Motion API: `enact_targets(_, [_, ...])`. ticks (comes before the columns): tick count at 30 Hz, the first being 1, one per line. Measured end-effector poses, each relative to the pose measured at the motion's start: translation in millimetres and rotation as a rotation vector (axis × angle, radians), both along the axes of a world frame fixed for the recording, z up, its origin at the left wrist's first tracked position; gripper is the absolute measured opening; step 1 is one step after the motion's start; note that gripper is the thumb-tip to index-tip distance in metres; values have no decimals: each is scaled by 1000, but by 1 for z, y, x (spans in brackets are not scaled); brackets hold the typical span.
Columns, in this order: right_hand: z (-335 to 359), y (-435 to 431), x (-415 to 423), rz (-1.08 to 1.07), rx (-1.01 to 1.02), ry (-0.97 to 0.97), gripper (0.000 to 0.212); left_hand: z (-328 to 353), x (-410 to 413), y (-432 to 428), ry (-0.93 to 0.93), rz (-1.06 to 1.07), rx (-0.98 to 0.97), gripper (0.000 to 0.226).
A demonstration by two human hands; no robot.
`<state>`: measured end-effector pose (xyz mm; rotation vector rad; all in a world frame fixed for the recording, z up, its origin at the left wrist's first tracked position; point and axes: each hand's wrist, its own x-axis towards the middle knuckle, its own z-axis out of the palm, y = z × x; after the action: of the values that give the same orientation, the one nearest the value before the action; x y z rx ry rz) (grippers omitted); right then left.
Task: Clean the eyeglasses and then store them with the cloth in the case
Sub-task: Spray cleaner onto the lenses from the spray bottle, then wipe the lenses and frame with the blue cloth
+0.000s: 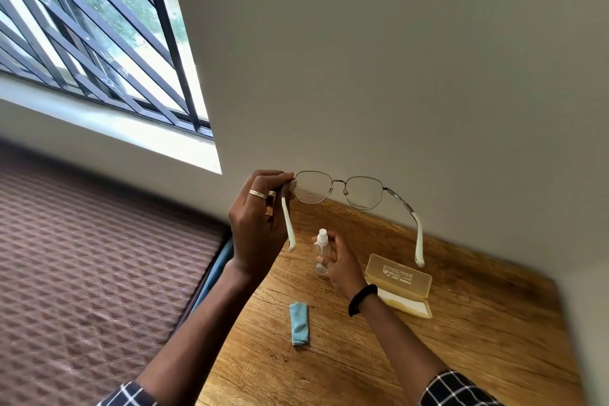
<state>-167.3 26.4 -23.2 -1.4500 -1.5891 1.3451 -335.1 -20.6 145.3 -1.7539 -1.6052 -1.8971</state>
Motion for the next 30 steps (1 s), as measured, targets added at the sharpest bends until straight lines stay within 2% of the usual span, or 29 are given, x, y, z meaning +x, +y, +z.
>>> enact_targets(4, [-1,-4,4,7,8,-38,57,1,2,1,7,2,17,4])
enact_targets(10, [-3,-7,13,36,36,-58,54,4,5,3,-4,-15,19,3])
enact_targets(16, [6,-12,18,49,45,-16,80,7,7,3,-3,-22,25,3])
enact_targets(20, [18,-25,21,-11,80,45,85,8,7,3,2,-17,32,3])
enact_targets(23, [27,-51,19,-174,305,-67,69,7,6,4,-8,-19,40,2])
enact_targets(25, [25,-73,19,-234,542,-212,43,7,6,3,-14,-24,44,2])
enact_targets(26, [21,-83,19,-186,607,-289,29,7,5,2,-15,-26,43,3])
enact_targets(28, [11,-94,20,50,563,-438,14,7,5,2,-17,-29,42,4])
enact_targets(30, [2,-97,19,277,411,-551,19,6,6,1,-21,-38,40,5])
